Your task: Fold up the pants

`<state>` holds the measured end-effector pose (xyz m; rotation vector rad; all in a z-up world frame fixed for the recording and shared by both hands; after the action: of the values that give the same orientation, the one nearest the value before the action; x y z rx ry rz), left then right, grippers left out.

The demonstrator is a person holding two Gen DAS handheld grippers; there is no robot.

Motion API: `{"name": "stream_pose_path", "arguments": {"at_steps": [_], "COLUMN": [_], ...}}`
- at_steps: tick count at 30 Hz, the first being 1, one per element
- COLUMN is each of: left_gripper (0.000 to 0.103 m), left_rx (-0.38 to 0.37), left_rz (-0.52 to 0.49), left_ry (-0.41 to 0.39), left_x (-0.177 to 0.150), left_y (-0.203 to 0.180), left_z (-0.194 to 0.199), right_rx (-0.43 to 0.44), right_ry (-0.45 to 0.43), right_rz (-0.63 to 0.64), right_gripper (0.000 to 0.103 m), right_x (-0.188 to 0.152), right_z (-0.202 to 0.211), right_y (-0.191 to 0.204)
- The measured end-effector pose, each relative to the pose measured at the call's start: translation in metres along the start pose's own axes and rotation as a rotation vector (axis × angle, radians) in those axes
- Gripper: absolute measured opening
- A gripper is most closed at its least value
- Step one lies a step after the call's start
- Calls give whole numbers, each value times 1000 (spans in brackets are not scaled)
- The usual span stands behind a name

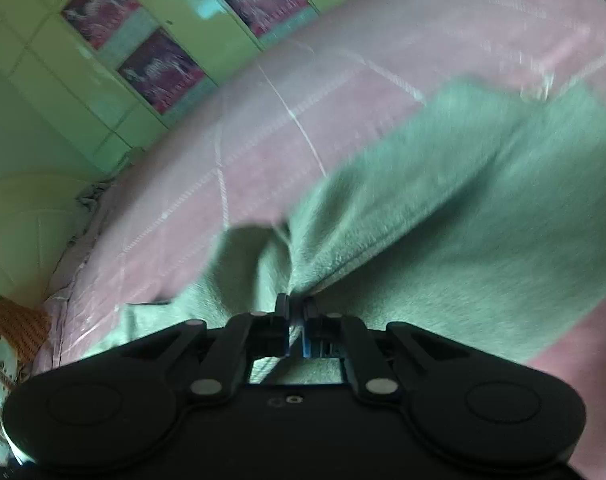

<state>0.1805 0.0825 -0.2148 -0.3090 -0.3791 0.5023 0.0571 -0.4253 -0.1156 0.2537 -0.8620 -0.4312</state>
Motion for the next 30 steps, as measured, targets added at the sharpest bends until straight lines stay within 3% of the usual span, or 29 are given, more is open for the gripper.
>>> {"name": "stream_pose_path", "arguments": {"at_steps": [4, 8, 10, 12, 13, 17, 21, 24, 27, 30], "left_gripper": [14, 14, 15, 15, 15, 15, 15, 17, 17, 17], "left_rx": [-2, 18, 34, 31, 17, -8, 27, 42, 44, 54], "left_rz": [-10, -22, -36, -58, -67, -99, -135, -139, -139, -142], "left_ry": [-2, -14, -33, -47, -45, -22, -5, -20, -16, -14], "left_x": [-1, -4, -7, -12, -15, -31, -45, -49, -49, -48], "left_y": [1, -3, -10, -18, -22, -45, -59, -61, -61, -62], "left_z": [-1, 1, 7, 14, 16, 10, -8, -11, -11, -12], "right_rx": [17, -81, -70, -40, -26, -79, -110, -81, -49, 25], "right_ry": [13, 192, 176, 174, 156, 96, 78, 134, 85, 14], "right_rz": [15, 65, 58, 40, 19, -8, -60, -89, -130, -88], "right_gripper": [5, 6, 13, 30, 32, 33, 34, 37, 37, 34], "right_x": [-20, -52, -48, -39, -33, -13, 1, 5, 8, 22], "right_z": [24, -14, -17, -12, -7, 2, -5, -29, -25, -25], "right_y": [-1, -19, -23, -25, -29, -54, -81, -90, -91, -82]}}
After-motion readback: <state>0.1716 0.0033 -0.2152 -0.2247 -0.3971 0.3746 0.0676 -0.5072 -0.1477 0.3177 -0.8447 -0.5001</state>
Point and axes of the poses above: each gripper's, at about its wrist camera, not at the fingertips, and z roughly against the way its jaws point, y to its left, x to its top, the point moved 2 cm from there along -z, roughly the way its jaws point, and after that the axes turned 15 degrees about z, right-handed, at the moved point
